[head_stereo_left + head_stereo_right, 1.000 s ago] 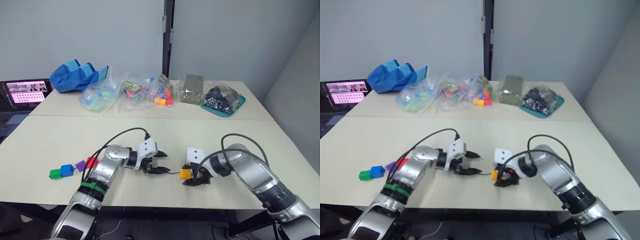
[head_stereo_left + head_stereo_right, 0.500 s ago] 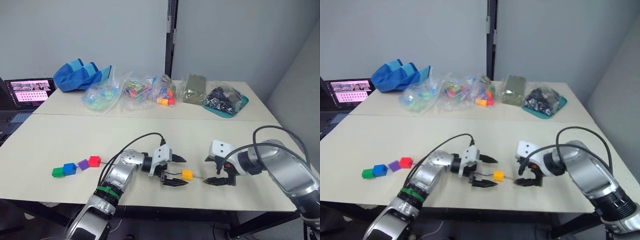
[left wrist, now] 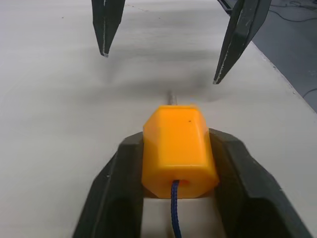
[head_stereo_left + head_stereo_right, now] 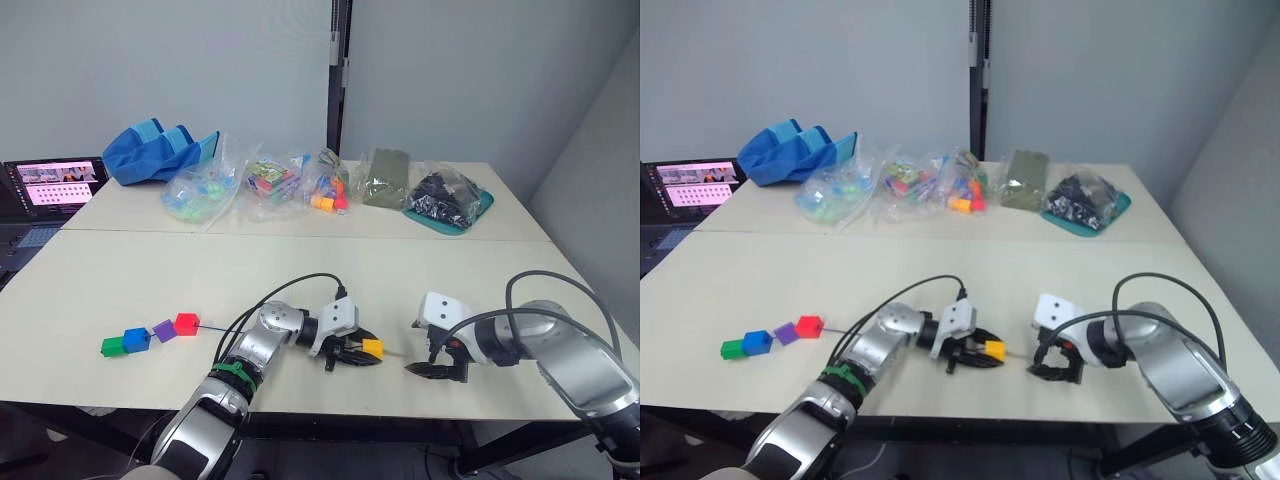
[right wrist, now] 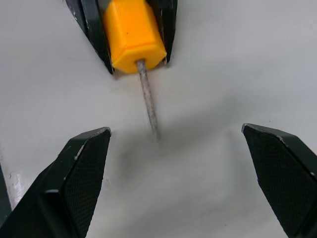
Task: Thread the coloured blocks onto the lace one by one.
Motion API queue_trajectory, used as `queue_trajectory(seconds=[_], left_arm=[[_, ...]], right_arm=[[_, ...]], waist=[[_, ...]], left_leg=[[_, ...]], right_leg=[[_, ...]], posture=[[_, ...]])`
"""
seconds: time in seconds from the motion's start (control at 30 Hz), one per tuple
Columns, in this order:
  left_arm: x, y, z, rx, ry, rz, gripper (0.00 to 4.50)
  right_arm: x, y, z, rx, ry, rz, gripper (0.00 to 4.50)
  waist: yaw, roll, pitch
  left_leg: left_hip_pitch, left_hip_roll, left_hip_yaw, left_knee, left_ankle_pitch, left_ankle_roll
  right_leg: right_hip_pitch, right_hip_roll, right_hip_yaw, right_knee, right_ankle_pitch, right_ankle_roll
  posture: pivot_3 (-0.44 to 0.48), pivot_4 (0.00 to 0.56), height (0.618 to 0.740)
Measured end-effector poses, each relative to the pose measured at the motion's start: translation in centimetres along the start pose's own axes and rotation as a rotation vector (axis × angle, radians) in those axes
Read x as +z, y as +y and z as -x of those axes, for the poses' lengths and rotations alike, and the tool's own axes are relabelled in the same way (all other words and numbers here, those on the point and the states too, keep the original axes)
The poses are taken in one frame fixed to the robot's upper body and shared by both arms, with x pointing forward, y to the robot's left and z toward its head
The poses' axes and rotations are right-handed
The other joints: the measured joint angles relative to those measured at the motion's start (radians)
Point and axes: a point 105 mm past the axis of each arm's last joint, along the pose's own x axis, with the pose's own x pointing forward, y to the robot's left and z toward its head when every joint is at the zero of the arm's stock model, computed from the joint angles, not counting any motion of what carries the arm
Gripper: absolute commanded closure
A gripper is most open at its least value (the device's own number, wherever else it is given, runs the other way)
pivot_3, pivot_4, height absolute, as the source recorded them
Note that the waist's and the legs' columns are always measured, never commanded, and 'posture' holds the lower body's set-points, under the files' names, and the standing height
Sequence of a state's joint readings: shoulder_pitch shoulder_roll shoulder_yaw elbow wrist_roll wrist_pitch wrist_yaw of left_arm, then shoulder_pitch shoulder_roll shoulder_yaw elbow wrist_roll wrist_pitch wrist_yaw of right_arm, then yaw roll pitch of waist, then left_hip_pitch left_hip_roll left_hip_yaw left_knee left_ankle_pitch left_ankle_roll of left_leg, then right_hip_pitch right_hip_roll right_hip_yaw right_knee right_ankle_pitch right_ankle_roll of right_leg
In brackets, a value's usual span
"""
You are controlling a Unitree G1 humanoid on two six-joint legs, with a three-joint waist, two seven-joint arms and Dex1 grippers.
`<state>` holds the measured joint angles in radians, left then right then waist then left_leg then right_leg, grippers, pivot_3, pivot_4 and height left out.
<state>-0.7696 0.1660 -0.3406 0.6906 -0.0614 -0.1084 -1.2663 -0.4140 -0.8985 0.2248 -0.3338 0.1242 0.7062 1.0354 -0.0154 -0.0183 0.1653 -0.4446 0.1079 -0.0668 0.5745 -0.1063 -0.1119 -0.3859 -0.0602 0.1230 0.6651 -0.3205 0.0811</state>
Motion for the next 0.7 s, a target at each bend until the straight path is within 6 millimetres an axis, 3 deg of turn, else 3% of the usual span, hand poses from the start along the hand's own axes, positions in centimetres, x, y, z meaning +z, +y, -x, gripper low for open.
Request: queue_trajectory(seconds=[0.07, 0.1, 0.53, 0.7], left_arm=[[-0.1, 0.0, 0.0, -0.004, 0.004, 0.004, 3.19], [-0.1, 0.0, 0.0, -0.005, 0.004, 0.004, 3.19], [-0.1, 0.0, 0.1, -0.003, 0.006, 0.007, 3.19], [-0.4, 0.6, 1.2, 0.030, 0.024, 0.009, 3.19]], right_arm=[[-0.1, 0.0, -0.4, 0.003, -0.011, 0.006, 0.00], [-0.1, 0.0, -0.5, 0.006, -0.014, 0.009, 0.26], [-0.8, 0.9, -2.1, 0.057, -0.056, 0.017, 4.50], [-0.9, 0.7, -2.2, 0.062, -0.071, 0.025, 4.50]], waist=[[0.000, 0.000, 0.000], [0.000, 0.000, 0.000], [-0.002, 0.000, 0.000], [-0.003, 0.000, 0.000]], left_leg=[[0.000, 0.000, 0.000, 0.000, 0.000, 0.000], [0.000, 0.000, 0.000, 0.000, 0.000, 0.000], [0.003, 0.000, 0.000, 0.000, 0.000, 0.000], [0.005, 0.000, 0.000, 0.000, 0.000, 0.000]], right_leg=[[0.000, 0.000, 0.000, 0.000, 0.000, 0.000], [0.000, 0.000, 0.000, 0.000, 0.000, 0.000], [0.002, 0.000, 0.000, 0.000, 0.000, 0.000], [0.005, 0.000, 0.000, 0.000, 0.000, 0.000]], posture=[[0.000, 0.150, 0.740], [0.000, 0.150, 0.740], [0.000, 0.150, 0.740], [0.000, 0.150, 0.740]])
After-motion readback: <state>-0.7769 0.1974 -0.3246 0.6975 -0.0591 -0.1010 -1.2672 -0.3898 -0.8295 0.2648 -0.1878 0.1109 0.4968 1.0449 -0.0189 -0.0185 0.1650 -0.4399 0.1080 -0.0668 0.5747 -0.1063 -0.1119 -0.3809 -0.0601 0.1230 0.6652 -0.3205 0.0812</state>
